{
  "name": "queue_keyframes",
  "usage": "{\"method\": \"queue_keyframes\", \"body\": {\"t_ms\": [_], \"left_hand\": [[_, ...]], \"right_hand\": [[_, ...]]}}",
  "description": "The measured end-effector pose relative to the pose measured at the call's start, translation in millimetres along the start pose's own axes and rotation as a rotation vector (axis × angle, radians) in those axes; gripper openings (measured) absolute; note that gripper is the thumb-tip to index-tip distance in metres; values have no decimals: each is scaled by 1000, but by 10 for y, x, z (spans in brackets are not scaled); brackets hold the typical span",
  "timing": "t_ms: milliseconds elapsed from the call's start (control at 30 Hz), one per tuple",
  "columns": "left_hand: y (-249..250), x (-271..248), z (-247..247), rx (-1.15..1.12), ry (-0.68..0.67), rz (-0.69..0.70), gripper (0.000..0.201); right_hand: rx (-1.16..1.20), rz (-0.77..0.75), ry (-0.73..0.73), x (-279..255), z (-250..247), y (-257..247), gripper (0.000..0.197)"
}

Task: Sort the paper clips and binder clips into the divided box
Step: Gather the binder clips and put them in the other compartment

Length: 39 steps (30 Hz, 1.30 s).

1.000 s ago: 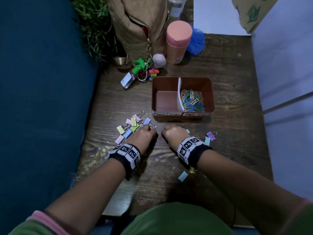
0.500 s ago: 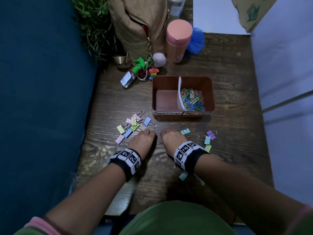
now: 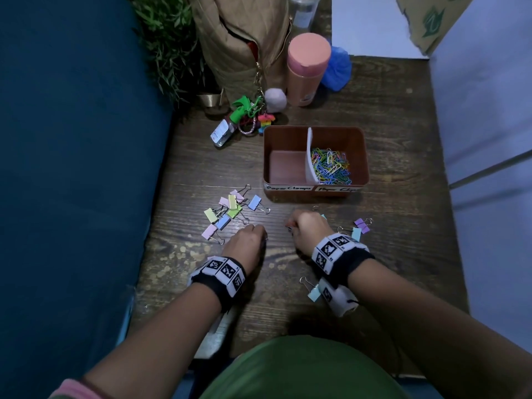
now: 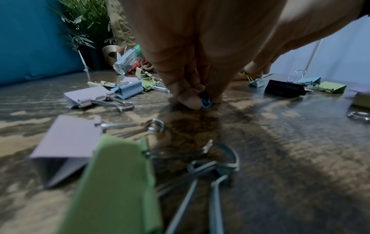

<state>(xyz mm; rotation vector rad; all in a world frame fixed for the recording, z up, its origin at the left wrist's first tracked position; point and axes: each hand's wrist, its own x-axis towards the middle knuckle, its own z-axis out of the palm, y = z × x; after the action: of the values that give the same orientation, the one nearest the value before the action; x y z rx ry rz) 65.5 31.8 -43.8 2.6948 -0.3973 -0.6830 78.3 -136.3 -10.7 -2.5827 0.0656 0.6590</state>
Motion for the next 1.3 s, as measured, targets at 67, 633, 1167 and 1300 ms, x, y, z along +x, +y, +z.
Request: {"method": "queue_keyframes", "body": {"t_ms": [67,633,1167,1300], "left_hand": [[0,9,5,-17,-1,-3,17],[1152,784,-1147,-348,377,254,13],[752,63,-338,-283,219,246,17],[409,-301,-168,-176,63,151,14]], "right_hand": [[52,57,34,26,-76,33,13],[337,128,561,190,-1386,298,12],[270,-132,387,-644,-435,646,5],[175,-106,140,-914,-45,667,3]]}}
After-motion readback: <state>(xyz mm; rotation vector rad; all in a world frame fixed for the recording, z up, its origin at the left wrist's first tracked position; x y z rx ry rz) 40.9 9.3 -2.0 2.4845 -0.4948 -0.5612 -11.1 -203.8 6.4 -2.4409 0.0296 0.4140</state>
